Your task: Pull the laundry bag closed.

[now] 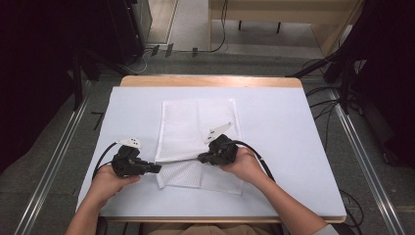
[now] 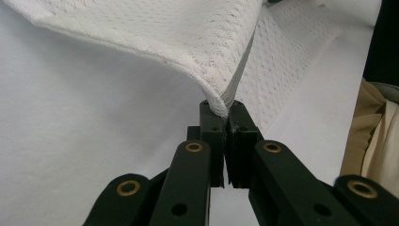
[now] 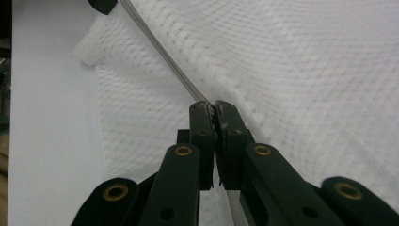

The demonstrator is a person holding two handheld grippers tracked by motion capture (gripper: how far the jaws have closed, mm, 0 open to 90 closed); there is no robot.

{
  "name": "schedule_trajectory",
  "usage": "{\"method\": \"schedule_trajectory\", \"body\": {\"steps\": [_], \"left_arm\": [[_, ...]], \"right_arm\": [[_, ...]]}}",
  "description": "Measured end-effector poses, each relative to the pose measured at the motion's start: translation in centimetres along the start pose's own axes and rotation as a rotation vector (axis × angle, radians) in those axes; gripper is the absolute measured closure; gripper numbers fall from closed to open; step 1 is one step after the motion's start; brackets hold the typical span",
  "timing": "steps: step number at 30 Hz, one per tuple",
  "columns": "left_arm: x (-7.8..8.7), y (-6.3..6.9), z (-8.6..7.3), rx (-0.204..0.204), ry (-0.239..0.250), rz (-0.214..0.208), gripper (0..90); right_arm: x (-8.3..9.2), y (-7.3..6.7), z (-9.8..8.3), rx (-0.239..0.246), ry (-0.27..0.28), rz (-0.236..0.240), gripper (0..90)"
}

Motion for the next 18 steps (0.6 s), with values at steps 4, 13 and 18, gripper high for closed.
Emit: {"method": "schedule_trajectory", "body": {"steps": [4, 13, 18], "left_arm": [[0.0, -0.1, 0.0, 0.001, 0.008, 0.006, 88.5], [0.0, 0.0, -0.1, 0.002, -0.001, 0.002, 88.4], [0.0, -0.1, -0.1, 0.004, -0.003, 0.000, 88.4]], "right_arm": [[0.6, 0.2, -0.4, -0.013, 0.015, -0.004, 88.5], [1.1, 0.1, -0.8, -0.019, 0.019, -0.013, 88.6], [1.3, 0.0, -1.0, -0.014, 0.011, -0.022, 88.5]]}}
Point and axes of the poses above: each handheld gripper's, and its own axes: x roughly backward along the jaws, z roughly out of its top, y roughly to its right, the point moved 2 cm from there along -x, roughly forward along the jaws, and after that the axes turned 12 degrees about z, right-handed, at the moved point
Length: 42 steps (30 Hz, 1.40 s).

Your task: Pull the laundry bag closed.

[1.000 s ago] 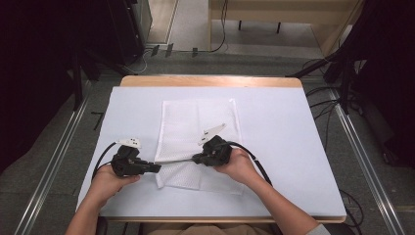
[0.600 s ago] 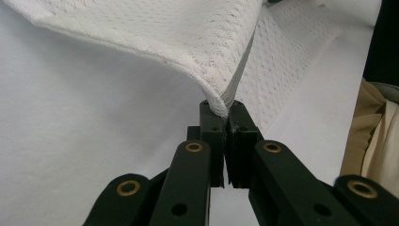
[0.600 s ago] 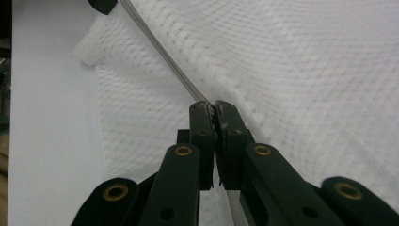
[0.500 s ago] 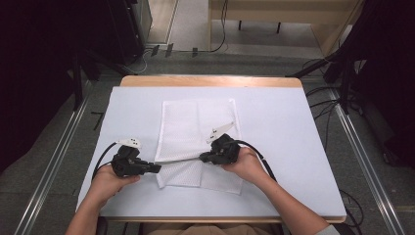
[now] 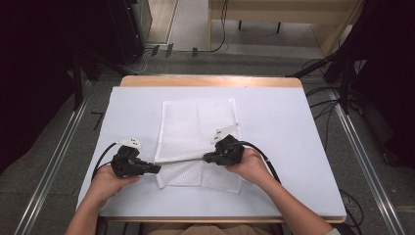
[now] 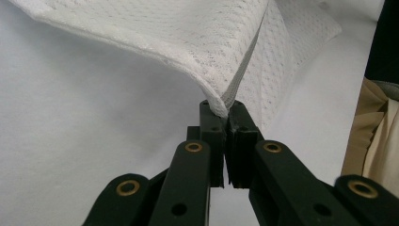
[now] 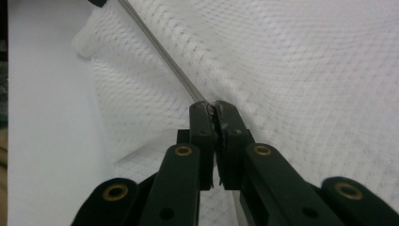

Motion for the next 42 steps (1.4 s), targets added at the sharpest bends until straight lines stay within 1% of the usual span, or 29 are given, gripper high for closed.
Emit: {"method": "schedule_trajectory", "body": {"steps": [5, 7, 12, 16, 25, 28, 32, 33, 39, 42], "left_arm": [[0.0, 0.0, 0.0, 0.003, -0.004, -0.001, 88.4], [0.1, 0.0, 0.0, 0.004, -0.002, 0.003, 88.4], [0.1, 0.0, -0.1, 0.004, -0.001, 0.000, 88.4], [0.1, -0.1, -0.1, 0.001, -0.004, 0.003, 88.4], [0.2, -0.2, -0.2, 0.002, -0.001, 0.003, 88.4], [0.2, -0.2, -0.2, 0.003, -0.002, 0.003, 88.4], [0.2, -0.2, -0.2, 0.000, -0.003, 0.005, 88.4], [0.2, -0.2, -0.2, 0.001, -0.003, 0.004, 88.4], [0.2, -0.2, -0.2, -0.001, -0.005, 0.005, 88.3], [0.2, -0.2, -0.2, -0.002, -0.006, 0.005, 88.3]], "right_arm": [[0.2, 0.2, -0.4, -0.007, 0.001, 0.002, 88.5], [0.4, 0.1, -0.5, -0.006, 0.004, 0.011, 88.5], [0.7, 0.1, -0.8, -0.004, -0.003, 0.001, 88.5], [1.0, 0.5, -1.2, -0.029, -0.006, -0.008, 88.5], [1.7, 0.8, -1.8, -0.036, -0.001, -0.012, 88.5], [2.1, 1.0, -2.1, -0.056, 0.000, -0.014, 88.5], [2.4, 1.0, -2.4, -0.053, 0.001, -0.018, 88.5], [2.6, 1.1, -2.6, -0.061, 0.004, -0.021, 88.5], [3.0, 1.2, -3.2, -0.065, -0.003, -0.025, 88.5], [3.4, 1.2, -3.5, -0.076, -0.003, -0.025, 88.5]]}}
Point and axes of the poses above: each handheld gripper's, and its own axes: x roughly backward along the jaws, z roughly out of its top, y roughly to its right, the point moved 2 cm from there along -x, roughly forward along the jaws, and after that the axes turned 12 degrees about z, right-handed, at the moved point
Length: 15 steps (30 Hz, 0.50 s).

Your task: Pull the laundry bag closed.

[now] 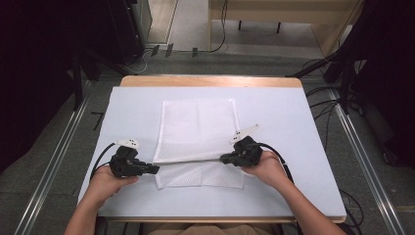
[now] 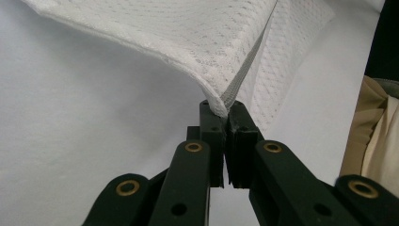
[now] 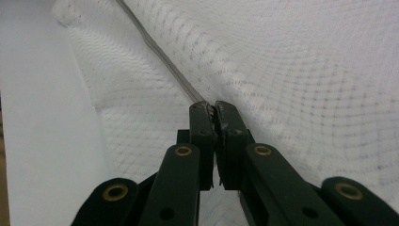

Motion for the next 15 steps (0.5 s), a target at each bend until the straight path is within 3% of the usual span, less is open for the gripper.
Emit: {"method": "schedule_trajectory", "body": {"steps": [15], "left_arm": [[0.1, -0.1, -0.1, 0.008, 0.000, -0.007, 88.2]], "right_arm": [[1.5, 0.2, -1.4, -0.021, 0.000, -0.024, 88.5]]}}
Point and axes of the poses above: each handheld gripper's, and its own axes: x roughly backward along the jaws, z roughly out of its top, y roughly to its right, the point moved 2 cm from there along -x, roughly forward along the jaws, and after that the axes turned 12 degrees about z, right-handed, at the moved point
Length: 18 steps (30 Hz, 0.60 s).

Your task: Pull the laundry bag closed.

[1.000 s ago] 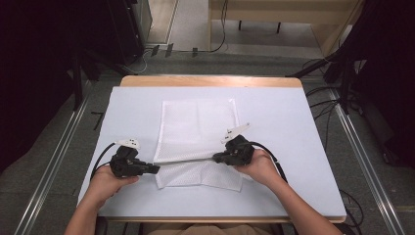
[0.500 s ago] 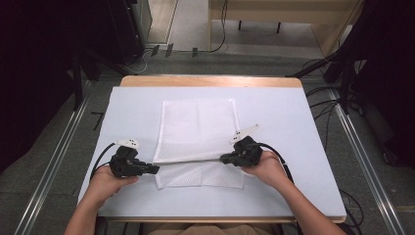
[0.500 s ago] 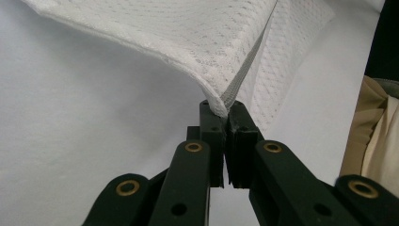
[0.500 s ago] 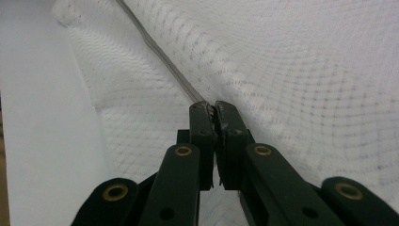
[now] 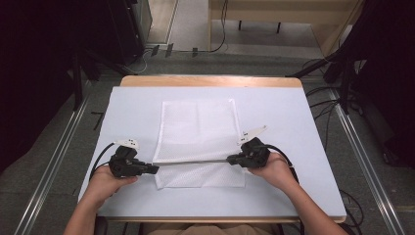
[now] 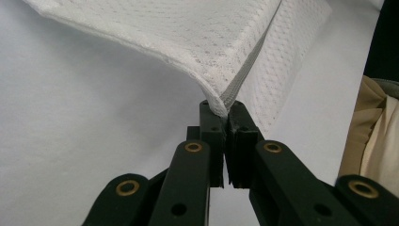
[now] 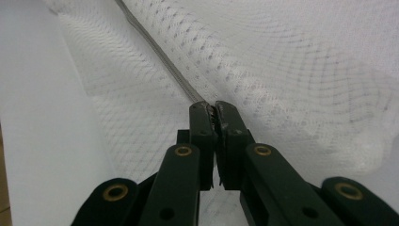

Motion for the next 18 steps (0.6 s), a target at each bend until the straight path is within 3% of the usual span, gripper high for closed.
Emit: {"method": "schedule_trajectory", "body": {"steps": [10, 18], "left_arm": [[-0.1, 0.0, -0.1, -0.014, -0.013, -0.001, 88.3], [0.1, -0.2, -0.2, 0.001, -0.008, 0.006, 88.3]], "right_arm": [[0.2, 0.2, -0.4, -0.005, -0.010, -0.001, 88.5], [1.5, 0.7, -1.4, -0.023, 0.005, -0.012, 88.5]]}}
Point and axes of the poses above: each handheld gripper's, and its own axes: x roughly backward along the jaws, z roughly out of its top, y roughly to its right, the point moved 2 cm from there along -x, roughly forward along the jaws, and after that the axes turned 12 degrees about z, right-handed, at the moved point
